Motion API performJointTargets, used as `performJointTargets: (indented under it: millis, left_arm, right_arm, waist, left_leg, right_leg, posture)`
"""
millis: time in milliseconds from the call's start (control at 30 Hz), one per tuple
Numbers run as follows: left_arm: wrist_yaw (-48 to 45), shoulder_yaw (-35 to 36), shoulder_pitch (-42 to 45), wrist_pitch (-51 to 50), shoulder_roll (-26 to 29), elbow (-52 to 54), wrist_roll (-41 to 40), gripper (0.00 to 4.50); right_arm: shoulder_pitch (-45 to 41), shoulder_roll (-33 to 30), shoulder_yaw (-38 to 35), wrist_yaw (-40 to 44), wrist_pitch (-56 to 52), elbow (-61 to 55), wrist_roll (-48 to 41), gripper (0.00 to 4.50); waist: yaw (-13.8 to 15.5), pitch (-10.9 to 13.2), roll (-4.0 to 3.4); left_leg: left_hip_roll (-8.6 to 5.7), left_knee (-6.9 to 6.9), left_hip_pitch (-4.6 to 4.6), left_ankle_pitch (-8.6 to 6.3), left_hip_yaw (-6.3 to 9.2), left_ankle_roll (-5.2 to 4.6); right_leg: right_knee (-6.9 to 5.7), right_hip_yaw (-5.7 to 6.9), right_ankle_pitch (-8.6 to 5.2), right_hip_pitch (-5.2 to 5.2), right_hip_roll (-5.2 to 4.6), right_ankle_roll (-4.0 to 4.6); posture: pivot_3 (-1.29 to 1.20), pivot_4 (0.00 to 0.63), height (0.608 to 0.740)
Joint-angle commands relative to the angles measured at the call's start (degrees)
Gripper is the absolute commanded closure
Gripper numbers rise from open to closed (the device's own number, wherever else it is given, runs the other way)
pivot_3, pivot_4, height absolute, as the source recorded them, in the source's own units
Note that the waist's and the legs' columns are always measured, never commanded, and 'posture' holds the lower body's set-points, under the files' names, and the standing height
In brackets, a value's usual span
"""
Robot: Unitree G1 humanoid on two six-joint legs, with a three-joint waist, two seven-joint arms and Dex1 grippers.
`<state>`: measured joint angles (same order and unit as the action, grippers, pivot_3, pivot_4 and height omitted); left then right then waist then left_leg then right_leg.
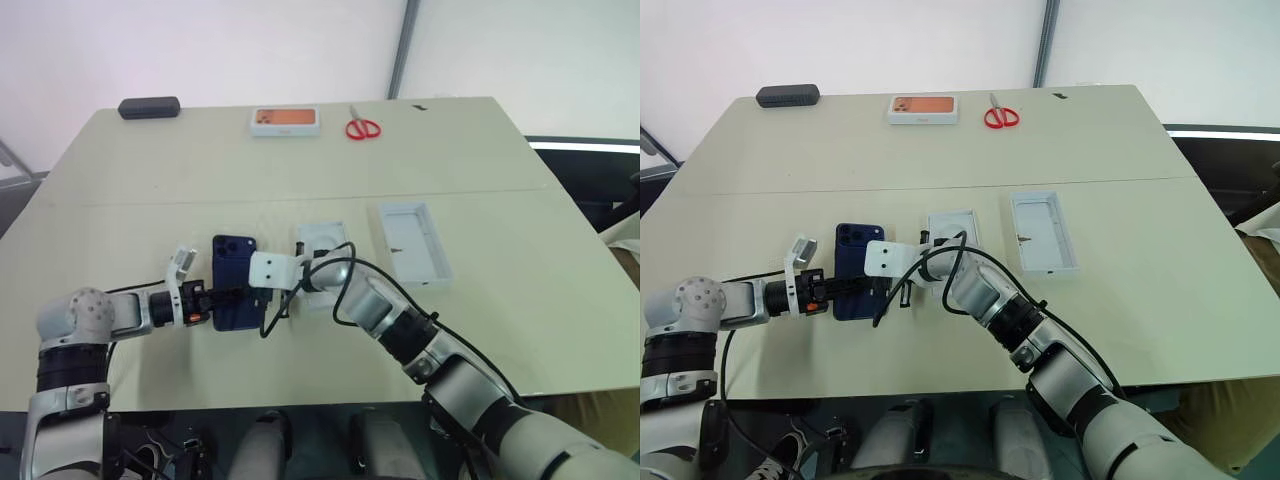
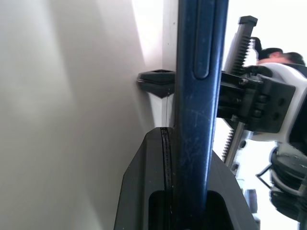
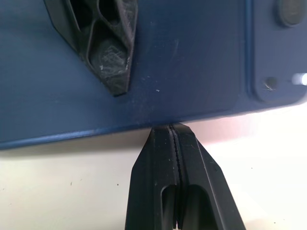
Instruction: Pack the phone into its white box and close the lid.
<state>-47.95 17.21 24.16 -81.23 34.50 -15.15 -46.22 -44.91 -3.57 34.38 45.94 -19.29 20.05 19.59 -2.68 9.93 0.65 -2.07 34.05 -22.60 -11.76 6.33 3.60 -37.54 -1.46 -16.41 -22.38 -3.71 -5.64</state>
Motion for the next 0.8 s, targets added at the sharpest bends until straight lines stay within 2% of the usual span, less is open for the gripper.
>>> performJointTargets:
  millis: [33, 200, 267, 367, 567, 700, 800]
  left_arm:
    - [0.6, 2.6, -0.6, 0.8, 0.5, 0.7, -1.0, 4.48]
    - [1.5, 5.1, -0.4, 0.6, -0.4, -0.3, -2.5, 4.48]
    - [1.6, 6.5, -0.1, -0.4, -0.8, -0.4, -3.9, 4.48]
    - [1.8, 9.3, 0.5, -1.2, -1.6, 0.1, -6.1, 4.5]
    - [3.2, 10.3, -0.7, 0.1, -3.8, 4.6, -7.7, 4.5]
    - [3.6, 10.2, -2.1, -0.4, -4.8, 6.4, -8.9, 4.5]
    - [4.5, 10.3, -2.6, -0.2, -5.9, 6.9, -9.6, 4.5]
  right_arm:
    - [1.1, 0.0, -2.2, 1.8, -0.5, -3.8, -3.2, 4.5]
    - [3.1, 0.9, -10.2, 3.8, -2.1, -9.8, -13.0, 4.5]
    - [3.4, 1.7, -13.7, 5.6, -6.7, -12.6, -18.4, 4.5]
    - [3.2, 1.6, -17.8, 7.0, -12.8, -16.3, -24.5, 3.67]
    - [6.6, -9.4, -17.0, 11.2, -11.9, -22.9, -25.5, 0.6]
    - [10.6, -20.7, -14.6, 19.3, -10.6, -28.0, -26.3, 0.6]
    - [12.3, -25.5, -13.3, 20.8, -8.7, -29.4, -25.3, 0.6]
  waist:
    - [0.0, 0.0, 0.01]
    - [0.1, 0.0, 0.07]
    - [0.1, 0.0, 0.07]
    - [0.1, 0.0, 0.07]
    - [0.5, 0.1, 0.1]
    - [0.4, 0.1, 0.12]
    - [0.1, 0.1, 0.14]
  left_leg:
    - [0.0, 0.0, 0.0, 0.0, 0.0, 0.0]
    - [0.04, 0.01, -0.28, 0.02, 0.03, 0.03]
    - [0.05, 0.02, -0.54, 0.11, 0.07, 0.15]
    - [0.09, 0.03, -0.8, 0.17, 0.12, 0.24]
    - [0.02, 0.03, -0.87, 0.17, 0.12, 0.24]
    - [-0.01, 0.01, -0.89, 0.16, 0.07, 0.22]
    - [0.0, 0.0, -0.9, 0.14, 0.04, 0.2]
  right_leg:
    - [0.0, 0.0, 0.0, 0.0, 0.0, 0.0]
    - [0.03, 0.01, 0.01, -0.23, -0.02, 0.01]
    - [0.02, 0.03, 0.05, -0.47, -0.01, 0.05]
    - [-0.02, 0.06, 0.08, -0.76, 0.01, 0.09]
    - [0.07, 0.11, 0.08, -0.74, -0.11, 0.09]
    - [0.15, 0.11, 0.07, -0.74, -0.1, 0.08]
    - [0.18, 0.12, 0.07, -0.74, -0.05, 0.08]
  posture:
    - [0.0, 0.15, 0.74]
    - [0.0, 0.15, 0.74]
    - [0.0, 0.15, 0.74]
    - [0.0, 0.15, 0.74]
    - [0.0, 0.15, 0.74]
    - [0.0, 0.15, 0.74]
    - [0.0, 0.15, 0.74]
